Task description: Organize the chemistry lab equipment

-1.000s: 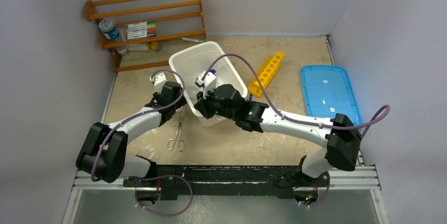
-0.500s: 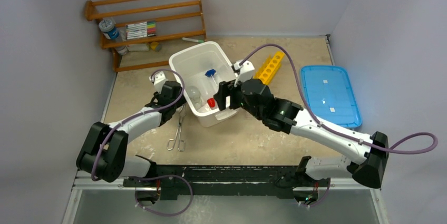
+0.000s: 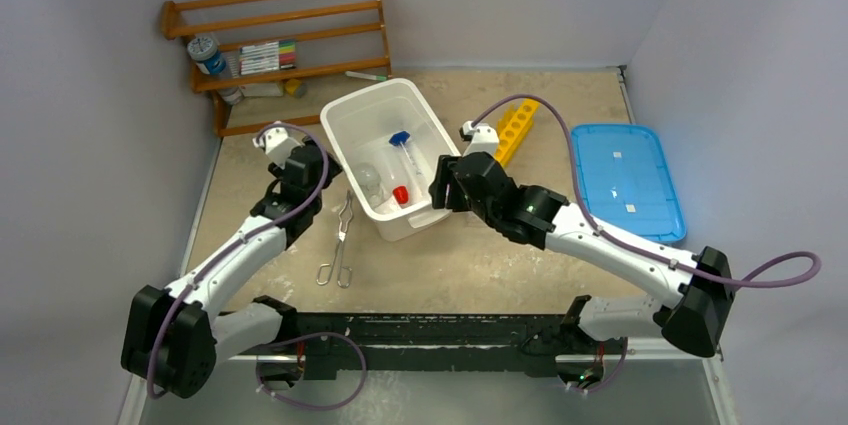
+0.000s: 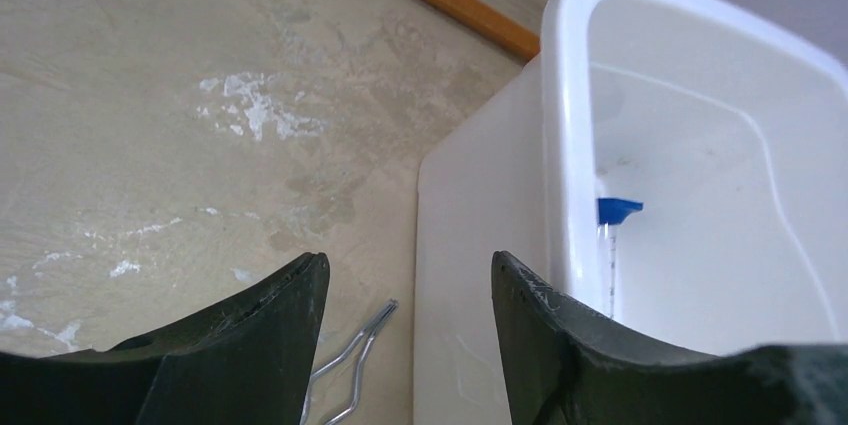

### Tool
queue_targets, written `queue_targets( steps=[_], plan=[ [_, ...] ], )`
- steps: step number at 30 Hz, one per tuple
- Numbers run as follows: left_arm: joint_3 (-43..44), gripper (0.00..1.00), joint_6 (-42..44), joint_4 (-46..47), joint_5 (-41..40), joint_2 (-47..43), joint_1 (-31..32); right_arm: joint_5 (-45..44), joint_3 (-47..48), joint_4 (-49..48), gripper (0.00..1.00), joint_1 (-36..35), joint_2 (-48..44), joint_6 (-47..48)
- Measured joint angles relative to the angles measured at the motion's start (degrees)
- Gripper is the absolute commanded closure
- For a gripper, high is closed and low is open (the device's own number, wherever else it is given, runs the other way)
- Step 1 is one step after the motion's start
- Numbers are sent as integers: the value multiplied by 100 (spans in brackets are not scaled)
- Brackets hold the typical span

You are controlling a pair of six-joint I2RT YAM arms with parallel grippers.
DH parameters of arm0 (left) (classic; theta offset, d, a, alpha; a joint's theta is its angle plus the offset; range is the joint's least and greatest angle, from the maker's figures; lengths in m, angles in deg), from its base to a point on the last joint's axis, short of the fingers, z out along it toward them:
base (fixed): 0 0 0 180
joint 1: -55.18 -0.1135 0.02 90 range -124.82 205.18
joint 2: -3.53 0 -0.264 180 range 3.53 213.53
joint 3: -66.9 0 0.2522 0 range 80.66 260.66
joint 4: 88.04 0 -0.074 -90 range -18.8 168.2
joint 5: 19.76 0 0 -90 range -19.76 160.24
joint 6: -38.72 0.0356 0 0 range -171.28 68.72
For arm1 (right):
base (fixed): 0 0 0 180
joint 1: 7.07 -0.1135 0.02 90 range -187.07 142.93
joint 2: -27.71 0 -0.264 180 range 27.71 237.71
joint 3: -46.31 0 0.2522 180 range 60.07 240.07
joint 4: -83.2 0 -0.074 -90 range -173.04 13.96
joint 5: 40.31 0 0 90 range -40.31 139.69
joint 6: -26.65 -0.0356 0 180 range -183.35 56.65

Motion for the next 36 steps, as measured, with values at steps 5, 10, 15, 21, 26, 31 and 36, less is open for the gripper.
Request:
queue_targets(
  steps=[5, 10, 15, 21, 26, 31, 36],
  plan=[
    [590, 40, 63, -240, -175, -31, 0, -55, -57, 46, 82, 4, -173, -26],
    [1464, 42, 254, -184, -289, 155, 0, -127, -76, 4, 96, 7, -354, 24],
    [2627, 43, 485, -192, -48, 1392, -9, -72, -186, -37, 100, 7, -199, -9],
    [3248, 45, 713, -315, 793, 2876, -7, 79, -393, -127, 100, 7, -234, -4],
    [3268, 46, 752, -627, 1080, 3228, 0, 177, -501, -328, 100, 155, -234, 44],
    [3088, 46, 754, -728, 968, 3145, 0, 313, -592, -389, 100, 494, -103, 245],
    [2979, 46, 754, -833, 887, 3016, 0, 487, -590, -647, 100, 525, -234, 678]
  ],
)
